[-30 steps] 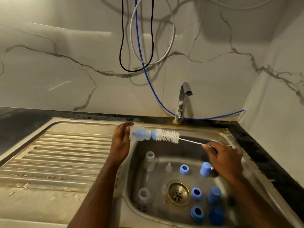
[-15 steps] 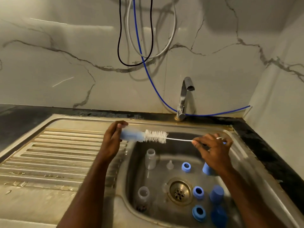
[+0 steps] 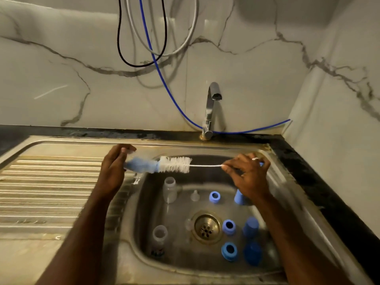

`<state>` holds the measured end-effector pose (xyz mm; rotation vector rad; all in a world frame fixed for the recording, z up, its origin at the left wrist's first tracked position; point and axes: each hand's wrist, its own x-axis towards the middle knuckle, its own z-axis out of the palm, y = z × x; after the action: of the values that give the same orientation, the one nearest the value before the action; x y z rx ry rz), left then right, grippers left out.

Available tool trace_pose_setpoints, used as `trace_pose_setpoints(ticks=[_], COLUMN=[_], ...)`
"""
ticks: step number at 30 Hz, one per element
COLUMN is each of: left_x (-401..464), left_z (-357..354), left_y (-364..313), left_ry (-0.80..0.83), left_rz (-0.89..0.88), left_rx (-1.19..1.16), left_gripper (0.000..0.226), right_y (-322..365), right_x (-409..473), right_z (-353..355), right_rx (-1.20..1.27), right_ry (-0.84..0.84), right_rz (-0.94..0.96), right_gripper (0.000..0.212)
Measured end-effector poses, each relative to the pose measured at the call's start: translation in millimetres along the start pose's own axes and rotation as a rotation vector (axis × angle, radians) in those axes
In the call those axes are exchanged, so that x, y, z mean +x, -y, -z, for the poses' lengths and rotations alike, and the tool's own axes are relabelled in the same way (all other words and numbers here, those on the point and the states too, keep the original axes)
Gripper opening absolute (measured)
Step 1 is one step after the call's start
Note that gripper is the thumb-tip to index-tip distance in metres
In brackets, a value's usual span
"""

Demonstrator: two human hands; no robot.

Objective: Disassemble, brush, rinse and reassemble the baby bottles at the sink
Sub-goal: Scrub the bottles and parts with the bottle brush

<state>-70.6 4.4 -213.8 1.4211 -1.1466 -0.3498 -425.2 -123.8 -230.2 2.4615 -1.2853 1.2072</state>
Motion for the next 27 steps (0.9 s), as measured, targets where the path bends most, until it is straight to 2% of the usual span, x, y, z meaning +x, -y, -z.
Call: trace_pose_setpoints(ticks=[2,5,8,10,14,16,18,20,21,24,26,27], left_x=[-2.5,-1.2,-2.4,-4.5,-6.3,-9.0,-10.3,-9.0,-8.2,-8.8,-8.7,-7.0], left_z=[-2.2,4.8,-1.1,-4.2,-0.6,-8.2,-15.4,-15.5,-15.1,-19.2,-21.0,-20.1], left_y=[-2.3,-3.2,-5.1,-6.3,-12.1,-13.8,-10.9,-8.2,-8.3,-7.0,-4.4,-4.3], left_ry=[0.017,-0.039,-0.011,0.018,-0.031,-0.006,-0.002,-0.036,-0.058,-0.100,-0.109,-0.113], left_rz=[0.001,-0.006,0.012,0.010,0.064,0.081,0.102,0.131,0.142,0.072,-0.078,-0.155], left_rx=[-0.002,0.011,0.006,-0.028,-0.171,-0.173,-0.207,-0.293,-0.311,-0.159,0.092,0.199], left_gripper=[0.035,0.032,0.030,0.033,0.031,0.029,0.029,0.029,0.029,0.022,0.020,0.022], right_y=[0.5,-12.4,-0.1,2.1,-13.5,-7.5,2.6,10.2,12.7,18.2,21.5,21.0], right_x=[1.5,2.8,0.0,-0.5,-0.5,-2.7,-4.0,-4.8,-5.8,-9.3,-9.3,-8.0], right_z=[1.5,10.3,2.3,-0.2,7.3,1.0,-3.3,-2.5,-1.8,-5.5,-6.5,-5.0], right_rx=[0.010,-0.005,-0.025,0.010,0.046,0.066,0.186,0.285,0.250,0.074,-0.045,-0.096], right_ry=[-0.004,-0.081,-0.013,-0.007,-0.050,-0.007,0.084,0.186,0.218,0.375,0.448,0.432], right_rz=[-0.004,-0.051,0.001,-0.020,-0.101,-0.068,-0.100,-0.145,-0.148,-0.186,-0.162,-0.117], right_gripper=[0.029,0.031,0.030,0.029,0.023,0.020,0.016,0.021,0.024,0.034,0.038,0.040])
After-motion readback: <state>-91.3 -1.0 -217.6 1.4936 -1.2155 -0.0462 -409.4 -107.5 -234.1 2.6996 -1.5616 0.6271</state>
